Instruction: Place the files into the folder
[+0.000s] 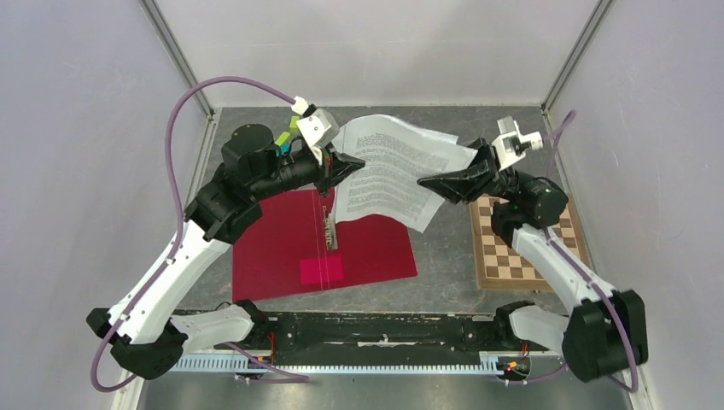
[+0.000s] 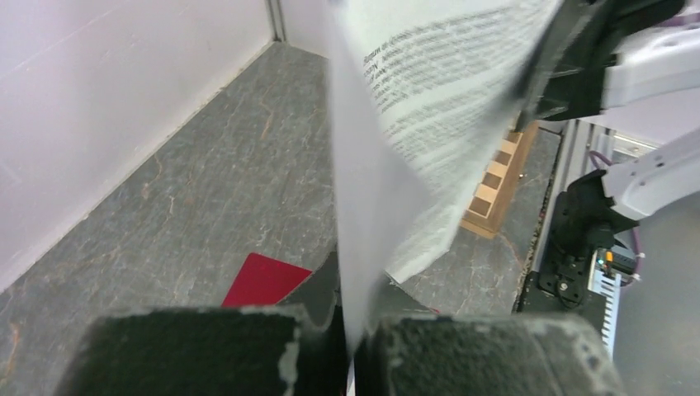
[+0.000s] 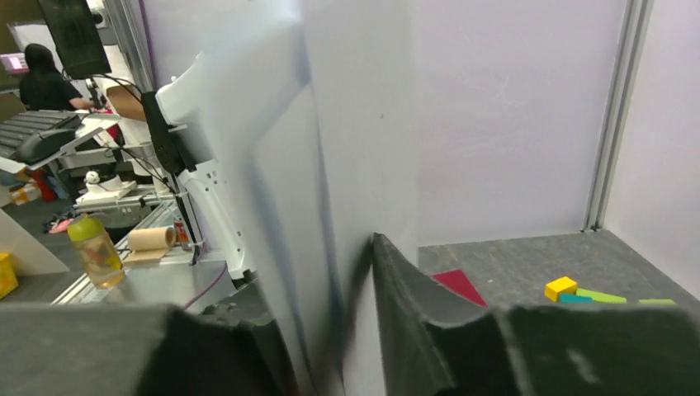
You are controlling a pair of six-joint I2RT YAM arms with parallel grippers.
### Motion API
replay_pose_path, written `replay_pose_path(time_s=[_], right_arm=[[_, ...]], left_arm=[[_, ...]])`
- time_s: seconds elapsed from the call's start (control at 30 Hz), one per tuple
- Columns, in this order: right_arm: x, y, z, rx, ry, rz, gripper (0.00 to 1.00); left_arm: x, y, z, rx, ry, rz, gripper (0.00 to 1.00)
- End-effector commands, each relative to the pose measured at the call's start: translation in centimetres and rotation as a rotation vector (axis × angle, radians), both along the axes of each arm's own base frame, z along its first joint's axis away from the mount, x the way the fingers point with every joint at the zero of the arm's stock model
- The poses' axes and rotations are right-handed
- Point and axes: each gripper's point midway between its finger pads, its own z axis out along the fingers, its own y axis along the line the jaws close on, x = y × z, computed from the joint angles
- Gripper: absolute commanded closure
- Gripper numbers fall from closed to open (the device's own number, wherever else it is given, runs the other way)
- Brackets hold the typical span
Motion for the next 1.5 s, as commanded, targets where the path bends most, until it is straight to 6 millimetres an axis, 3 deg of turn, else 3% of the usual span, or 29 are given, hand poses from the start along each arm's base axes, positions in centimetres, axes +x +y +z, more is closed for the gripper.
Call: replay_pose_path(time_s=[0.0, 0.17, 0.47, 0.7, 0.97, 1.17, 1.47], right_arm=[[1.6, 0.8, -0.8, -0.059, -0.162, -0.207, 0.74], [5.5, 1.2, -4.1, -0.196, -0.093, -0.439, 1.00], [9.4, -0.9, -12.4, -0.278, 0.032, -0.752, 1.00], [10.0, -2.1, -15.1, -0.269, 0.082, -0.859, 1.00], [9.1, -2.1, -16.8, -0.271, 0.104, -0.863, 1.00], [8.1, -2.3, -18.2, -0.276, 0.125, -0.843, 0.83], [6.8, -2.1, -19.9, -0.272, 0.156, -0.793, 0.75]], left_arm=[[1.5, -0.4, 0.7, -0.095, -0.022, 0.063, 0.98], [2.5, -1.4, -1.9, -0.128, 0.012, 0.074, 0.98], [7.1, -2.7, -10.7, -0.162, -0.071, 0.324, 0.98], [10.3, -2.0, -16.7, -0.112, -0.120, 0.562, 0.97], [9.9, -2.2, -18.3, -0.111, -0.100, 0.576, 0.91], [8.9, -2.0, -19.4, -0.099, -0.053, 0.548, 0.76], [7.5, -1.9, -20.6, -0.107, 0.003, 0.505, 0.60]])
